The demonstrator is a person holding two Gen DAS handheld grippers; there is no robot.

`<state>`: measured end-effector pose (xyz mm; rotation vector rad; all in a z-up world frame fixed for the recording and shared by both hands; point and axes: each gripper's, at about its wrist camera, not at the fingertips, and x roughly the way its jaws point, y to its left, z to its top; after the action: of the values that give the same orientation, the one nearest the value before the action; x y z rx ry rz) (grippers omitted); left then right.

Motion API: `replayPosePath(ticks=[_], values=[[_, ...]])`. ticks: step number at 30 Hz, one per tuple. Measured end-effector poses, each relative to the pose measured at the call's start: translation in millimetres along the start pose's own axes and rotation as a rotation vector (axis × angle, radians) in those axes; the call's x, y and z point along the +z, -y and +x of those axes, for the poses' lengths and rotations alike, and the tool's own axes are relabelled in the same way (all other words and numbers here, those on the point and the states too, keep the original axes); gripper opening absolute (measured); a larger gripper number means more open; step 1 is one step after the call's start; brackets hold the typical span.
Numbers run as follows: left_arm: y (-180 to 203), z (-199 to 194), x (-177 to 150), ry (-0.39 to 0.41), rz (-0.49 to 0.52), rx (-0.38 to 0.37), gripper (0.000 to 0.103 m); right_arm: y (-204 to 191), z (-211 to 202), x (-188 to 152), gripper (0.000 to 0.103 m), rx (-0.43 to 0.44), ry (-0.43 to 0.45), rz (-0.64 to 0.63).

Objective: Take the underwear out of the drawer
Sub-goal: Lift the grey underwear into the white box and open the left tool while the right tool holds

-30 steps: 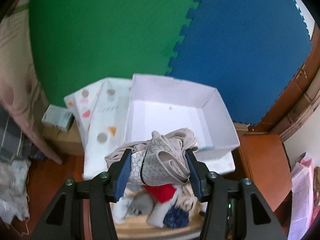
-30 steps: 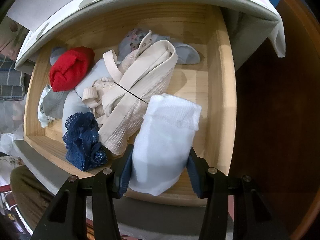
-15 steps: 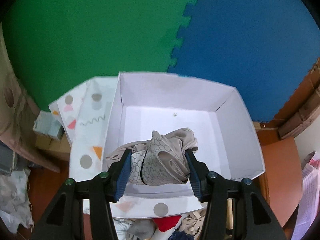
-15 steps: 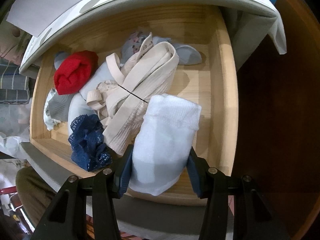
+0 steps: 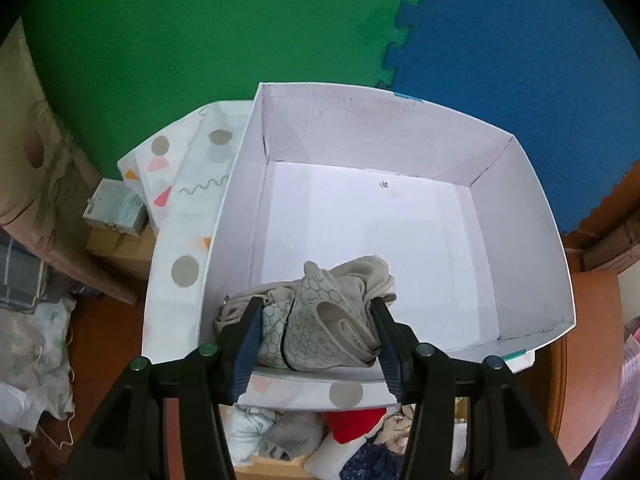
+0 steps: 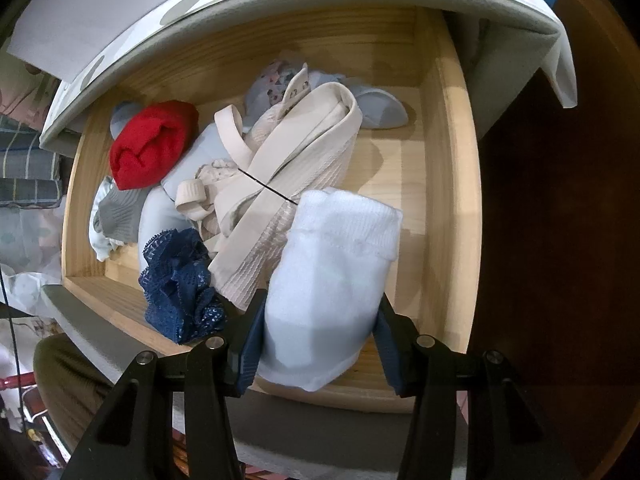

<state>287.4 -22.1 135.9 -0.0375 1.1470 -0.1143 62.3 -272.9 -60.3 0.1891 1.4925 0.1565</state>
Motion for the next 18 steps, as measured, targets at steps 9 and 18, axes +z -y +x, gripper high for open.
replayPosePath(ticks=[9,18], values=[[1,-3,-1,0.003,-0.024,0.035,0.055,0,-2,0,0.047,-0.002,0.006,0.001],[18,-21,6,0.069,0.063,0.068,0.062,1,-3,1,0.047,-0.003,0.009,0.002]])
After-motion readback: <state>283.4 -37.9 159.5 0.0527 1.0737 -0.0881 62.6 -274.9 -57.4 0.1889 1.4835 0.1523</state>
